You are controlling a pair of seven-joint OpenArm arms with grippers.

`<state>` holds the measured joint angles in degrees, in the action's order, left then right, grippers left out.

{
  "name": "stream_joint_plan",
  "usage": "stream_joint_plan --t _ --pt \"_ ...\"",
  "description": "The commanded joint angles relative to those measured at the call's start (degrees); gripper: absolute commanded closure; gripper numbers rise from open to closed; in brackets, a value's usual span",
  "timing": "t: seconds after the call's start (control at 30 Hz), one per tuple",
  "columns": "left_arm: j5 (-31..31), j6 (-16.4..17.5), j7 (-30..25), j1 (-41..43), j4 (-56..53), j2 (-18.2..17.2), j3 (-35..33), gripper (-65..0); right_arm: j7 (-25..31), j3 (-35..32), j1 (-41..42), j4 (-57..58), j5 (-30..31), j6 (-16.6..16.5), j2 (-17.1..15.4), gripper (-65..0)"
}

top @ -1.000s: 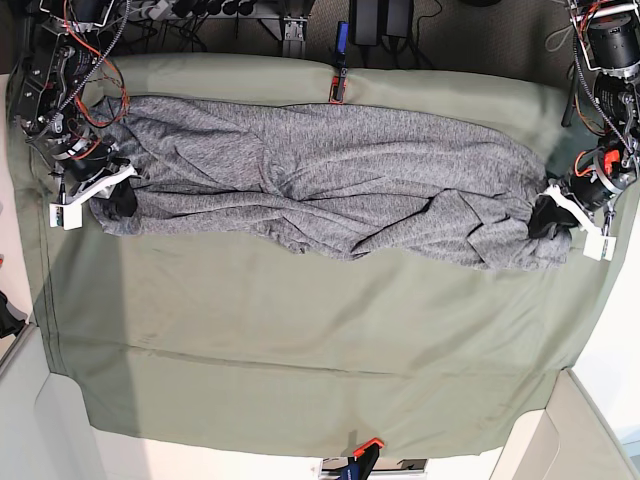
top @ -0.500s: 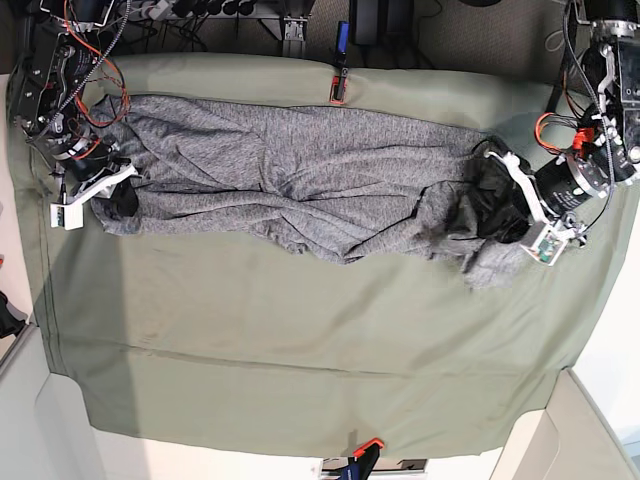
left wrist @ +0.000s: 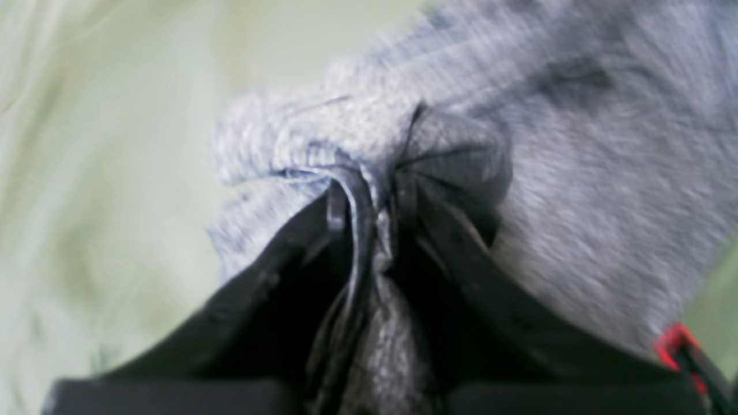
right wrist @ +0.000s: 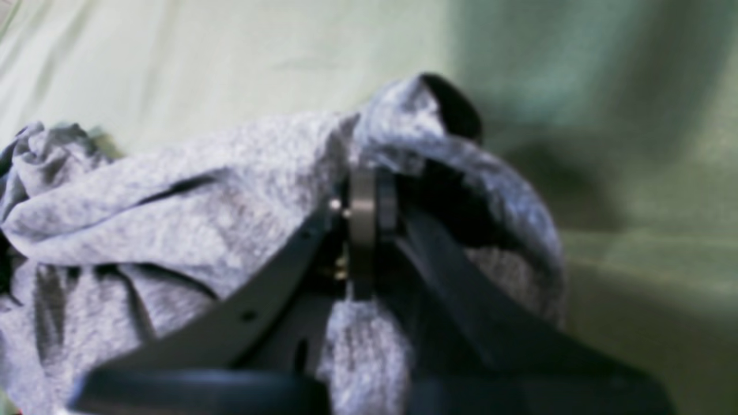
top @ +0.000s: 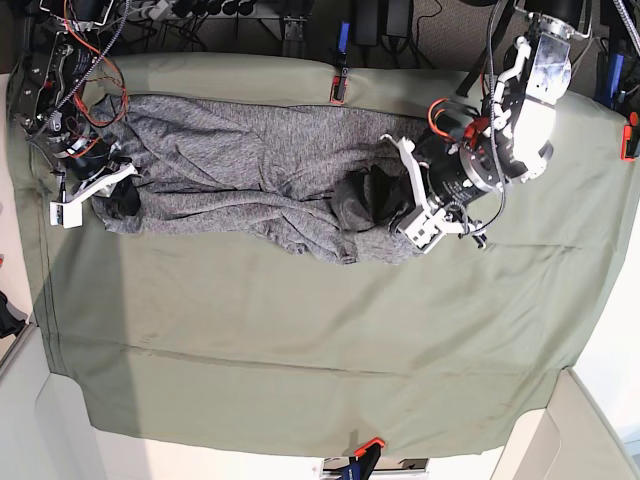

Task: Fold the T-shirt properly
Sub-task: 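Fold the shirt end with the left gripper toward the right gripper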

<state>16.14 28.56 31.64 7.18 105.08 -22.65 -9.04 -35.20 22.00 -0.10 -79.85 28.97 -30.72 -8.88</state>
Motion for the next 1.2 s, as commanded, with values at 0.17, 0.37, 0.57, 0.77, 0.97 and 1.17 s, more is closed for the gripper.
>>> stream_joint_plan --t 0.17,0.37,0.57,0.77,0.97,1.17 --pt "4.4 2.1 2.3 -1.4 -0.2 2.7 -0.2 -25.8 -0.2 0.2 0.7 -0.8 1.0 -0.8 -0.6 -4.3" --pt "5.9 2.6 3.1 -1.1 -0.2 2.8 -3.9 -39.8 -0.2 0.2 0.7 -0.8 1.3 -0.8 -0.6 -23.8" --pt "11.2 3.7 4.5 -1.5 0.0 2.8 -4.0 -43.5 -3.8 3.0 0.7 -3.7 7.1 -0.8 -0.6 -44.7" --pt "25.3 11.4 4.6 -1.6 2.5 3.1 -4.6 -43.4 -8.9 9.7 0.7 -11.6 11.1 -0.8 -0.7 -44.7" --pt "24.7 11.4 4.7 -2.1 2.5 5.5 -4.6 -43.4 -10.1 12.3 0.7 -13.0 9.0 -0.8 -1.9 -44.7" --pt "24.3 11.4 6.0 -2.1 2.5 5.5 -4.5 -43.4 -9.1 12.2 0.2 -11.1 3.1 -0.6 -1.9 -44.7"
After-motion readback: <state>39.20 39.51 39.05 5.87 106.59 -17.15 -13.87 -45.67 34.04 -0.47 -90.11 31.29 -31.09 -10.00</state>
